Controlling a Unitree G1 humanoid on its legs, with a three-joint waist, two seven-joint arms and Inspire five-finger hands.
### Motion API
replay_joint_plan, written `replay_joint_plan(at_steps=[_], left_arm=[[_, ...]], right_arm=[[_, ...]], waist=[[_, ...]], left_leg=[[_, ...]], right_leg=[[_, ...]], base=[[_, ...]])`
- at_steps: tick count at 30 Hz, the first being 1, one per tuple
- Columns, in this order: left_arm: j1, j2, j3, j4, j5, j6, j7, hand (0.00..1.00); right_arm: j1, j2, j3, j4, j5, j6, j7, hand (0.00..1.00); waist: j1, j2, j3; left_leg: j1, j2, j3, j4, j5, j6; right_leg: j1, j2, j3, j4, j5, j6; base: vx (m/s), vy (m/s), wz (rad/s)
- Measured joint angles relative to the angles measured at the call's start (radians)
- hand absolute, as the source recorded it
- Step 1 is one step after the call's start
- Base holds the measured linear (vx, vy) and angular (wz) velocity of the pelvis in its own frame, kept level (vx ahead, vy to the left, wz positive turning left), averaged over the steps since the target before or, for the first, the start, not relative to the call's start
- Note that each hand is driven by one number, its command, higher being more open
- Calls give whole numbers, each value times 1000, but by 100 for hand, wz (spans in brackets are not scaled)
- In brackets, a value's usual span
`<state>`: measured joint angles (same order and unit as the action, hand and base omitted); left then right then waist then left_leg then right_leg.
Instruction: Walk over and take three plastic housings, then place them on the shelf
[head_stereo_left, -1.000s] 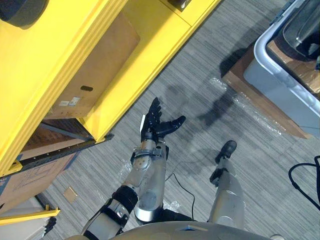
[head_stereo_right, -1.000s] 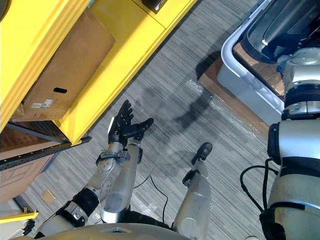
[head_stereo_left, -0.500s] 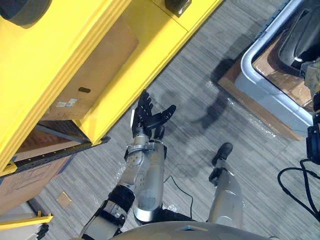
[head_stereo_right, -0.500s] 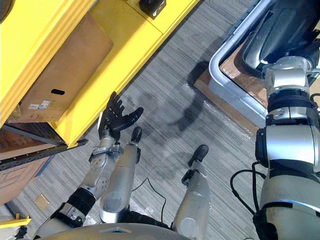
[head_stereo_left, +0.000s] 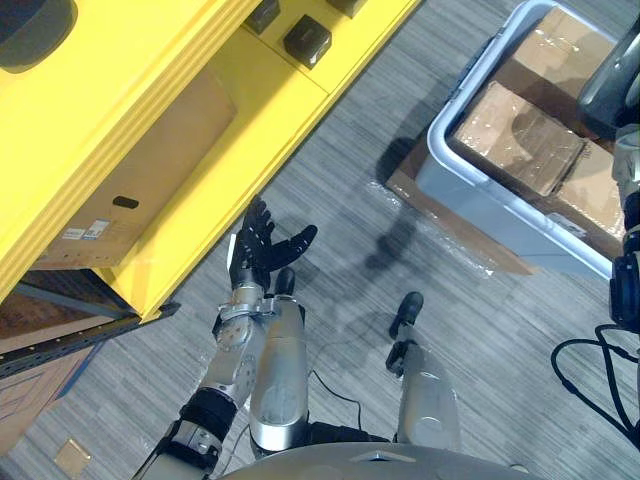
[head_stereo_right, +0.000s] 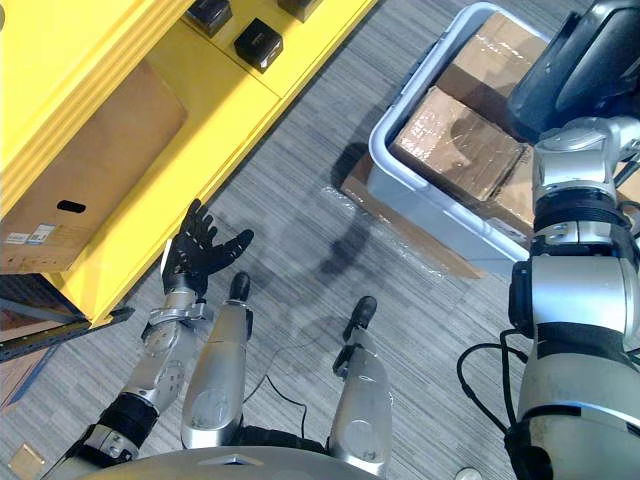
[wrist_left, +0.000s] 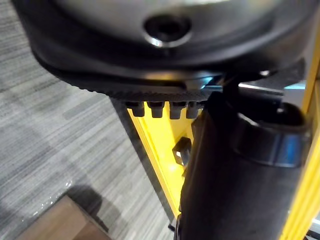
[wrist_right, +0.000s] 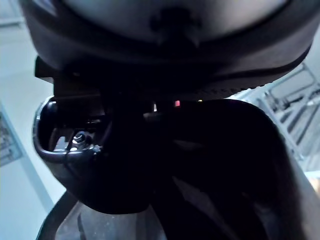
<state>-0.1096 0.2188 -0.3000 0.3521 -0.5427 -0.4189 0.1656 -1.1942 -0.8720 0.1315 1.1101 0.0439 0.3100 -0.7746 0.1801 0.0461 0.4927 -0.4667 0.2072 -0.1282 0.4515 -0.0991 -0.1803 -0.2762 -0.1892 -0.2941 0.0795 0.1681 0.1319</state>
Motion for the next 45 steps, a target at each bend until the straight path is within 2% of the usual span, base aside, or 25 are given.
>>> replay_joint_plan(at_steps=[3,6,9,10,12,17,19,23,24,28,31,38,42,45], left_arm=[[21,39,1,-49,-2,7,-47,100],[20,69,0,-95,-5,30,-95,100],[-8,80,-8,-159,-61,69,-170,100],[-43,81,-24,-170,-122,98,-212,100],[-93,85,-43,-169,-177,143,-239,100],[-226,61,-92,-120,-286,255,-272,100],[-258,43,-91,-108,-309,276,-271,100],[-321,15,-89,-108,-330,307,-269,100],[-329,9,-89,-108,-351,319,-262,100],[-333,-20,-87,-100,-418,359,-230,100],[-333,-32,-86,-63,-462,368,-190,100],[-333,-68,-76,-39,-457,359,-57,100],[-337,-84,-74,-39,-425,330,-23,100],[-364,-95,-77,-39,-390,330,-11,100]], right_arm=[[1,-12,-1,0,1,-18,7,0],[6,-12,-2,0,0,-47,28,0],[60,-12,-7,-41,-24,-105,68,0],[103,-6,-9,-78,-54,-143,89,0],[136,23,-15,-115,-89,-177,100,0],[254,149,-37,-243,-147,-256,133,0],[296,170,-37,-288,-194,-284,141,0],[359,216,-37,-387,-271,-337,165,0],[382,236,-35,-423,-277,-347,173,0],[473,263,-21,-548,-355,-393,202,0],[514,295,-16,-600,-403,-412,221,0],[557,377,89,-649,-471,-448,260,0],[562,418,142,-651,-471,-470,287,0],[563,446,156,-651,-470,-472,290,0]], waist=[[-20,-25,-2],[-24,-36,-1],[-37,-51,-7],[-47,-58,-13],[-60,-73,-22],[-113,-122,-81],[-129,-127,-103],[-141,-129,-123],[-154,-130,-147],[-161,-126,-195],[-171,-125,-242],[-180,-125,-298],[-177,-124,-305],[-176,-124,-306]], left_leg=[[49,9,12,-30,9,-6],[94,17,25,-55,11,-10],[151,21,40,-95,18,-14],[174,21,49,-110,19,-14],[199,25,68,-127,21,-15],[277,34,117,-182,24,-19],[289,34,125,-195,24,-19],[340,43,163,-223,22,-21],[345,45,169,-233,24,-23],[408,47,214,-274,25,-25],[432,46,227,-293,25,-25],[478,44,242,-318,28,-26],[487,43,245,-326,35,-27],[500,41,246,-351,53,-28]], right_leg=[[37,7,2,-18,8,-2],[70,15,10,-36,12,-5],[112,18,17,-58,12,-5],[128,19,21,-66,12,-5],[135,19,30,-70,12,-5],[175,24,58,-101,13,-4],[178,24,62,-106,13,-4],[198,32,85,-119,14,-4],[198,35,87,-126,14,-5],[221,36,109,-136,15,-6],[227,36,111,-138,15,-6],[262,36,115,-156,16,-7],[264,36,115,-156,17,-9],[265,36,114,-156,19,-11]], base=[[67,-28,-3],[61,-16,-8],[85,-22,-6],[75,-2,-7],[65,8,-15],[89,14,-18],[65,14,-15],[59,4,-21],[66,-4,-17],[72,14,-21],[29,15,-11],[2,7,-4],[-30,10,-2],[0,0,0]])
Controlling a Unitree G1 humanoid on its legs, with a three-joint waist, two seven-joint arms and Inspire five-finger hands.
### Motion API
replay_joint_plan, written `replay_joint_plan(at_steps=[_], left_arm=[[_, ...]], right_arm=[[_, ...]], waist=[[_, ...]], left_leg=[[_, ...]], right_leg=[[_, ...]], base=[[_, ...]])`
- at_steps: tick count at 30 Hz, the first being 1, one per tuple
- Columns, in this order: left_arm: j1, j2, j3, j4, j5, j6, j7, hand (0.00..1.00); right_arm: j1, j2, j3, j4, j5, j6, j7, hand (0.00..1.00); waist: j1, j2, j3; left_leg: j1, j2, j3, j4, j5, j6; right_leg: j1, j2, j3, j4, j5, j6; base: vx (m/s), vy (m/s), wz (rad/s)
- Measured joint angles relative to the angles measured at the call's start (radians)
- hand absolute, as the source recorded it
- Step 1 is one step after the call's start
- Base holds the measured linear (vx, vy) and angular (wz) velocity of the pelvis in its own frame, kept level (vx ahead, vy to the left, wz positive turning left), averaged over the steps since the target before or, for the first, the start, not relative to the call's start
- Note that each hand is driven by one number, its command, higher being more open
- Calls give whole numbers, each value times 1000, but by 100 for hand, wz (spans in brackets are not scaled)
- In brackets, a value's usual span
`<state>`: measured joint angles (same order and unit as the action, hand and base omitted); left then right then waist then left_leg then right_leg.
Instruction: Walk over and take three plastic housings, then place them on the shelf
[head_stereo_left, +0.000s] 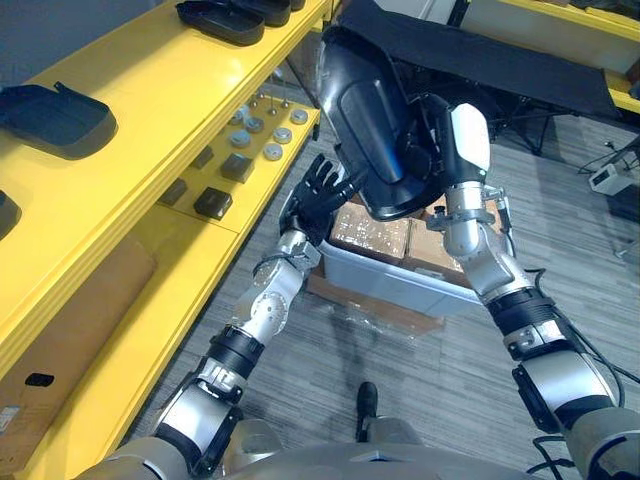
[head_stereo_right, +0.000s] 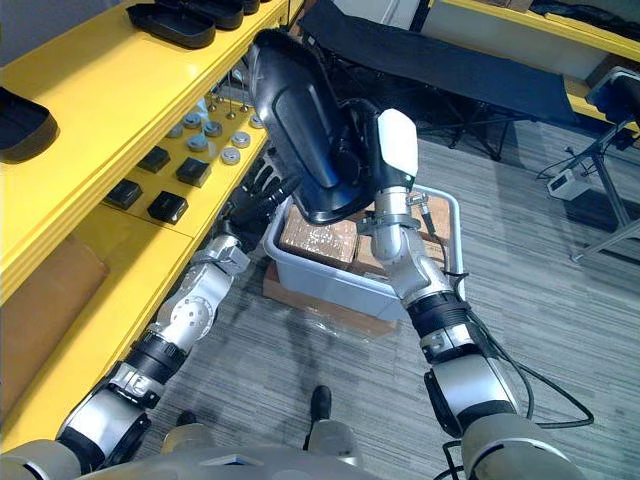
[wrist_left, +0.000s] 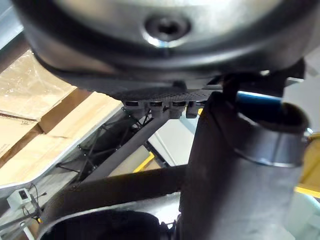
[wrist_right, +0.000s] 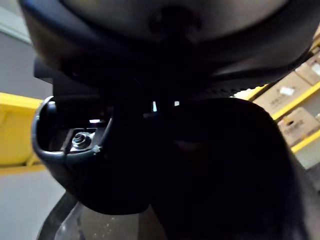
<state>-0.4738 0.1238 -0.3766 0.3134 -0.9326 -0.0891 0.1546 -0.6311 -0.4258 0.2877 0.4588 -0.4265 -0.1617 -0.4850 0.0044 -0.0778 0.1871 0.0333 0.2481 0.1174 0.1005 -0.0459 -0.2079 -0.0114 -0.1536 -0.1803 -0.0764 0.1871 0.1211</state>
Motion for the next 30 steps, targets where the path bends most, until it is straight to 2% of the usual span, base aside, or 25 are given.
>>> replay_joint_plan(at_steps=[4,9,10,16,19,22,24,26,30], left_arm=[[-40,-17,-12,1,-4,-3,2,100],[-40,-30,-13,13,-18,-19,14,100],[-40,-30,-17,13,-31,-24,18,0],[-40,-30,-37,35,-43,-47,60,0],[-40,-30,-41,36,-42,-48,84,0],[-40,-30,-30,51,-43,-48,107,0],[-39,-29,-32,58,-45,-51,108,0],[-39,-29,-36,71,-48,-70,108,0],[-38,-27,-51,110,-52,-149,107,0]], right_arm=[[17,24,39,0,3,0,5,0],[30,52,42,1,10,-1,1,0],[30,56,44,1,11,-2,1,0],[30,70,75,9,20,-8,-11,0],[39,80,80,9,20,-27,-22,0],[41,90,113,9,18,-71,-45,0],[41,95,121,9,15,-74,-47,0],[41,102,121,9,16,-74,-47,0],[41,116,126,7,17,-71,-48,0]], waist=[[-1,2,-21],[-1,11,-46],[0,11,-49],[11,12,-52],[16,12,-52],[17,11,-56],[21,10,-60],[20,9,-66],[17,2,-74]], left_leg=[[12,-2,1,-18,7,0],[14,-6,1,-19,7,1],[14,-6,1,-19,8,2],[26,-7,1,-23,9,2],[29,-7,-2,-39,19,2],[30,-8,-2,-41,20,2],[30,-8,-3,-42,22,2],[30,-8,-3,-44,22,2],[37,-9,0,-51,23,2]], right_leg=[[4,0,0,-1,1,-1],[4,-4,0,-1,1,-1],[4,-4,0,-1,1,-1],[14,-4,-2,-2,1,-2],[12,-5,-9,-2,-1,-4],[12,-5,-9,-2,0,-4],[12,-5,-10,-2,0,-4],[12,-5,-10,-2,0,-4],[13,-6,-10,-2,0,-4]], base=[[0,0,0],[-7,3,0],[-38,14,-1],[-28,8,0],[-22,4,5],[0,0,0],[0,0,0],[0,0,0],[0,0,0]])
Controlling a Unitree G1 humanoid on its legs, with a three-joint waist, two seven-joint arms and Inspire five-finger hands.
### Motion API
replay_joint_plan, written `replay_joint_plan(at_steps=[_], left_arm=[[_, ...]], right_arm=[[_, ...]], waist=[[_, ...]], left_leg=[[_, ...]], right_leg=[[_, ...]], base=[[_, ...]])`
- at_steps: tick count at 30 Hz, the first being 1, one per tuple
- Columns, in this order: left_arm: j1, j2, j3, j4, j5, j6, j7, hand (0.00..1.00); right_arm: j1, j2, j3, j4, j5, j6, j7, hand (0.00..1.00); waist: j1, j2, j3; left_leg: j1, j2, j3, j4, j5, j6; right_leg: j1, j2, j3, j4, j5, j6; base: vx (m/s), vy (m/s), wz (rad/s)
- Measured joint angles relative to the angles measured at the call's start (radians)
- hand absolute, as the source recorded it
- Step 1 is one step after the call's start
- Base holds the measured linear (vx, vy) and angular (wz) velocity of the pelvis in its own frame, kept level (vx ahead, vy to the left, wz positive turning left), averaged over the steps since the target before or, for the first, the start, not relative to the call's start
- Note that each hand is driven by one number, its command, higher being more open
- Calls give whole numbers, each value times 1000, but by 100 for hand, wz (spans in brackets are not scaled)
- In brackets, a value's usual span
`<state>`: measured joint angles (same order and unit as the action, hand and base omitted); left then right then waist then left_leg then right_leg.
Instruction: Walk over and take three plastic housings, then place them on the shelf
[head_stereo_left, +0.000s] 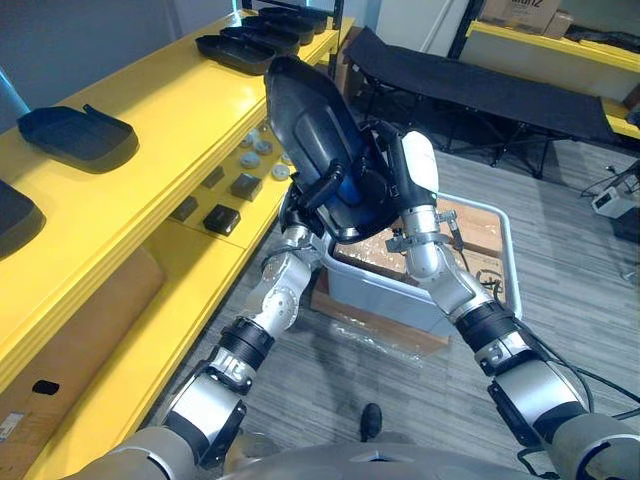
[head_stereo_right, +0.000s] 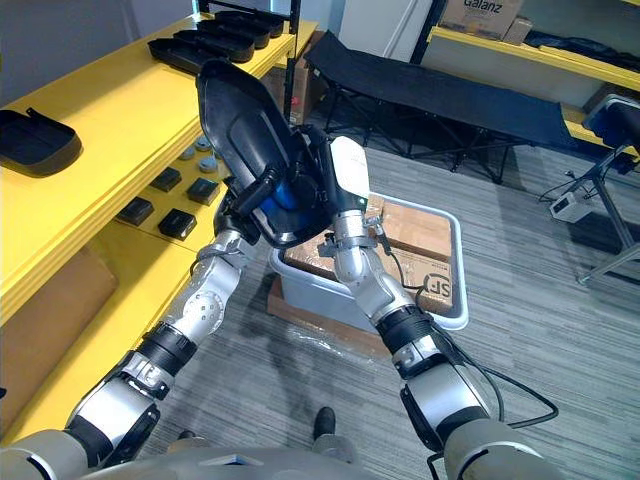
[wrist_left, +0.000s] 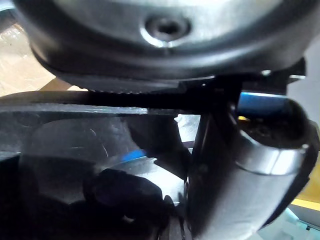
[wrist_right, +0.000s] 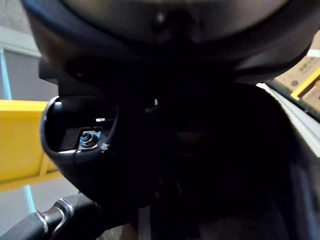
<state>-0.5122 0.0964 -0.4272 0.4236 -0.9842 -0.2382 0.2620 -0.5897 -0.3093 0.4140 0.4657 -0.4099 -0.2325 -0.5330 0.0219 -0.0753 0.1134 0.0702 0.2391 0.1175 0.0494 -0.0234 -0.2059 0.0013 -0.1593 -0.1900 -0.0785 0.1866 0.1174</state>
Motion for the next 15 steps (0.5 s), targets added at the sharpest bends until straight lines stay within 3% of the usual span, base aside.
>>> replay_joint_plan(at_steps=[1,2,8,11,15], left_arm=[[2,0,-1,1,0,-10,0,0],[3,0,-4,1,0,-23,0,0],[5,-2,0,0,8,-81,6,0],[6,-42,45,-15,52,-117,78,0],[14,-63,68,-69,260,-120,225,0]], right_arm=[[0,3,0,-1,0,0,-1,0],[6,9,-1,-7,0,0,-6,100],[55,19,-12,-58,4,-33,-20,100],[106,52,-11,-85,87,-61,-15,100],[142,85,-16,-117,214,-57,24,100]], waist=[[0,0,0],[1,0,0],[0,0,0],[-2,0,0],[0,-1,0]], left_leg=[[1,0,1,0,0,0],[1,0,1,0,0,0],[1,0,1,-1,0,0],[2,0,1,-1,0,0],[2,0,0,-1,0,0]], right_leg=[[0,0,0,0,0,0],[0,0,0,0,0,0],[0,-1,0,0,-1,1],[1,-1,0,0,-1,1],[2,-1,-1,0,-1,1]], base=[[0,0,0],[0,0,0],[0,0,0],[0,0,0],[0,0,0]])
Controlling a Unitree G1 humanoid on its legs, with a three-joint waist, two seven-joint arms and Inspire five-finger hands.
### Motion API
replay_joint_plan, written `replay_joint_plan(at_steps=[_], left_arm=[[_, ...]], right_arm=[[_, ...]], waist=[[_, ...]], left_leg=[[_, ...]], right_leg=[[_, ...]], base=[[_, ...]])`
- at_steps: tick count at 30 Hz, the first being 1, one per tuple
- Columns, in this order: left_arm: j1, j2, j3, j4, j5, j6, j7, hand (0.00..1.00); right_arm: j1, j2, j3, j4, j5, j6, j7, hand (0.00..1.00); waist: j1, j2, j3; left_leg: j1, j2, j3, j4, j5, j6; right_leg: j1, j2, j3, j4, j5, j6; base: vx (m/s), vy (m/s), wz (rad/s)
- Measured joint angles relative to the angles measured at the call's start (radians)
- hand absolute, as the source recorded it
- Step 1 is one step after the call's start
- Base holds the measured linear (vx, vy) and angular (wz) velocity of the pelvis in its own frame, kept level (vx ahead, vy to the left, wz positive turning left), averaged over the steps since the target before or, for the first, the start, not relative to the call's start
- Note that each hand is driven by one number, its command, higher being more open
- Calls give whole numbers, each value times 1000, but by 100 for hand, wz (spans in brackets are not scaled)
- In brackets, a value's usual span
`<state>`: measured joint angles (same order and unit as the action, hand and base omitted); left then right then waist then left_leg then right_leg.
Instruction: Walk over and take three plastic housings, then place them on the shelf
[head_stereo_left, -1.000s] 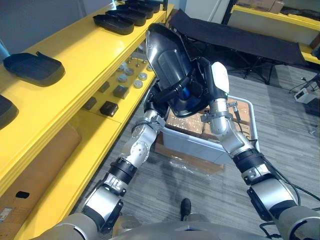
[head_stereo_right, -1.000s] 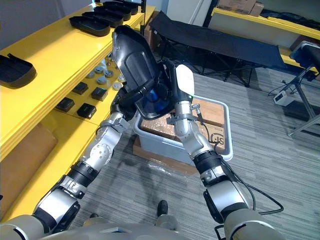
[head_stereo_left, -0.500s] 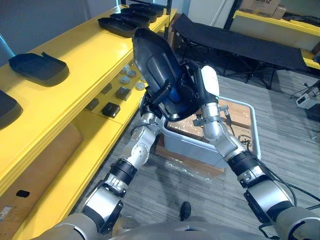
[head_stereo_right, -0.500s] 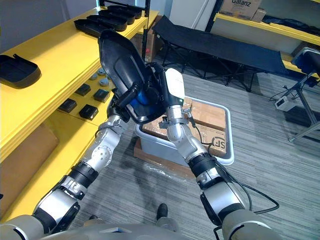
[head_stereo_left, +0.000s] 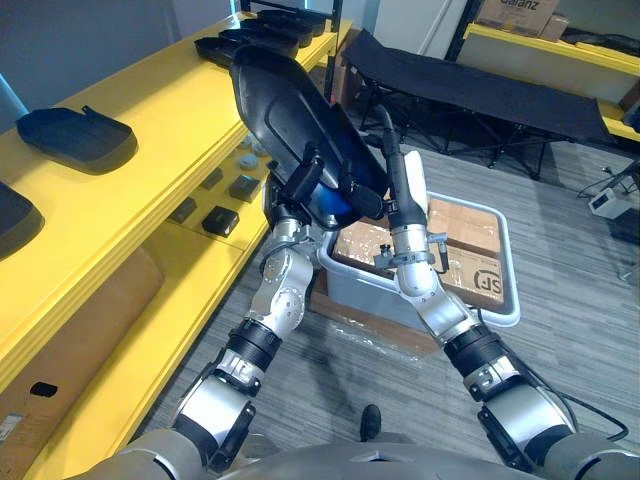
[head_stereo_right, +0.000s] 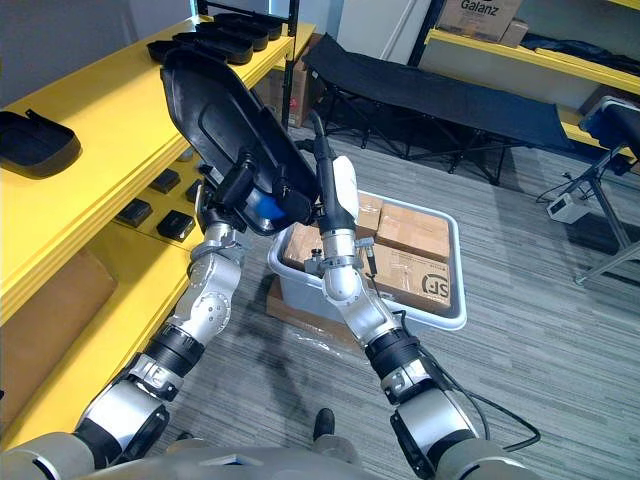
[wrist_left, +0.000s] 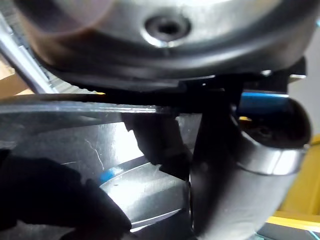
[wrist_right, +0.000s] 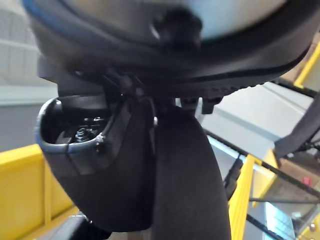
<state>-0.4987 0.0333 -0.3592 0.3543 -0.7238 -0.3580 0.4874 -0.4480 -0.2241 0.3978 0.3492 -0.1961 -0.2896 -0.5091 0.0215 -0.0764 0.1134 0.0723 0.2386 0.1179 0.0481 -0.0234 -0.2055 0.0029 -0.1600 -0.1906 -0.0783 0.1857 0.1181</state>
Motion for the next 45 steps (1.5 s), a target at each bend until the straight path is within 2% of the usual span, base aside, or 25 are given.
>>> replay_joint_plan(at_steps=[3,7,10,12,14,16,19,23,27,31,34,45], left_arm=[[22,-19,55,-94,215,2,100,0],[40,-21,143,-154,459,17,186,0],[73,-14,238,-186,609,40,248,0],[128,4,294,-201,706,70,290,0],[167,12,319,-201,761,97,306,0],[227,19,345,-200,825,120,311,0],[286,25,370,-196,856,120,291,0],[358,36,391,-196,849,72,256,0],[432,45,400,-196,808,-11,176,0],[470,45,382,-237,768,-18,80,0],[478,45,360,-251,769,-31,48,0],[509,58,361,-310,766,-40,28,0]], right_arm=[[52,10,-14,-99,67,20,54,100],[100,12,-58,-201,174,26,129,100],[140,13,-126,-247,339,29,216,100],[183,12,-181,-279,490,30,323,100],[215,7,-201,-308,598,30,407,100],[268,-13,-217,-353,719,30,528,100],[336,-14,-262,-372,764,40,593,100],[449,-14,-341,-369,771,91,605,100],[535,-14,-374,-308,767,111,594,100],[555,-14,-378,-280,757,127,584,100],[562,-14,-381,-280,756,127,579,100],[562,-14,-389,-235,751,127,554,100]], waist=[[-1,-1,0],[-6,-1,0],[-14,-1,0],[-22,0,-1],[-27,1,-1],[-29,3,-3],[-28,8,-5],[-28,26,-17],[-38,54,-34],[-53,65,-41],[-51,71,-45],[-48,89,-56]], left_leg=[[1,0,0,-1,0,0],[5,0,6,-2,0,0],[6,0,10,-3,-1,-1],[6,0,12,-6,-1,-1],[6,0,14,-7,-1,-1],[5,0,19,-13,0,-3],[5,0,23,-18,1,-3],[3,0,28,-18,-3,-4],[1,0,42,-18,-7,-3],[0,0,45,-16,-11,-3],[-8,0,44,-14,-12,0],[-20,-1,36,-14,-7,-2]], right_leg=[[0,0,0,0,0,0],[0,0,1,0,0,0],[-2,0,1,0,-2,-1],[-4,0,1,0,-4,-3],[-6,0,2,0,-4,-3],[-14,1,4,0,-4,-3],[-19,1,6,0,-4,-3],[-24,0,6,0,-5,-2],[-35,1,17,0,-5,-2],[-37,1,20,-1,-6,-1],[-42,1,19,-1,-9,1],[-51,1,13,0,-5,-1]], base=[[0,0,0],[0,0,-2],[0,0,-1],[0,0,0],[0,0,-2],[0,0,-6],[0,1,-1],[10,9,-3],[8,11,-8],[-17,4,-2],[-13,3,-1],[0,2,1]])
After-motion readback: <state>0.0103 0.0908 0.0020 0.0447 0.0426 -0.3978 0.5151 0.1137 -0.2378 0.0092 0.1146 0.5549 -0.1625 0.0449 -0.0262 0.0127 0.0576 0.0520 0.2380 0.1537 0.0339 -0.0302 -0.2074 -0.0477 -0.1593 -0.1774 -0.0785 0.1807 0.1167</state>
